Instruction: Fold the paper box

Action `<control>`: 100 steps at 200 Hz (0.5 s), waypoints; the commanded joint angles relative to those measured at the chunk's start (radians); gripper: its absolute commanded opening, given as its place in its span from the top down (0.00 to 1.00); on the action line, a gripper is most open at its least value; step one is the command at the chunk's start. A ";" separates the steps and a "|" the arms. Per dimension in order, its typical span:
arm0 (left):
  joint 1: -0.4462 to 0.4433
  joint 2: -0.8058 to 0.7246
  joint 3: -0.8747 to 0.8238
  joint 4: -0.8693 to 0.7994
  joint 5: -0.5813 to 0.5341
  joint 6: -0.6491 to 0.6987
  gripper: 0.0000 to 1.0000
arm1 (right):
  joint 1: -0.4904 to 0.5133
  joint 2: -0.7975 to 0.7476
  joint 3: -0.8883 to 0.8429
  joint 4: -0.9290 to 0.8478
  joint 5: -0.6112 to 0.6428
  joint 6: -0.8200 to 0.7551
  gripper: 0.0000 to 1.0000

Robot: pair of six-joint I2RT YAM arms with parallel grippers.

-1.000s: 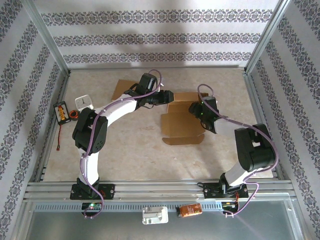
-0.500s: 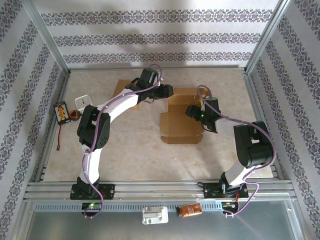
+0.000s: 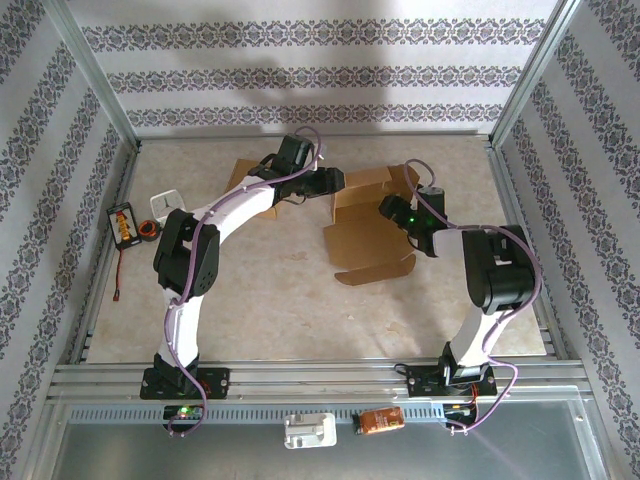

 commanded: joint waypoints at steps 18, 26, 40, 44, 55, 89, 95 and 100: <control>0.013 0.018 0.031 -0.041 0.017 0.009 0.48 | -0.010 0.063 0.068 0.130 -0.009 0.027 0.27; 0.013 0.017 0.033 -0.043 0.018 0.010 0.48 | -0.010 0.068 0.073 0.146 -0.003 0.026 0.28; 0.012 0.017 0.035 -0.046 0.016 0.011 0.48 | -0.013 0.067 0.081 0.150 0.017 0.016 0.29; 0.013 0.018 0.036 -0.046 0.015 0.011 0.48 | -0.013 0.065 0.081 0.153 0.022 0.012 0.29; 0.015 0.017 0.040 -0.052 0.009 0.010 0.47 | -0.014 0.061 0.085 0.160 0.025 0.001 0.30; 0.022 0.009 0.040 -0.036 0.001 -0.011 0.41 | -0.016 0.106 0.147 0.149 -0.040 0.001 0.34; 0.022 0.005 0.037 -0.031 -0.001 -0.016 0.39 | -0.015 0.118 0.158 0.149 -0.051 0.005 0.34; 0.023 0.000 0.032 -0.023 -0.002 -0.019 0.38 | -0.015 0.128 0.167 0.149 -0.058 0.005 0.35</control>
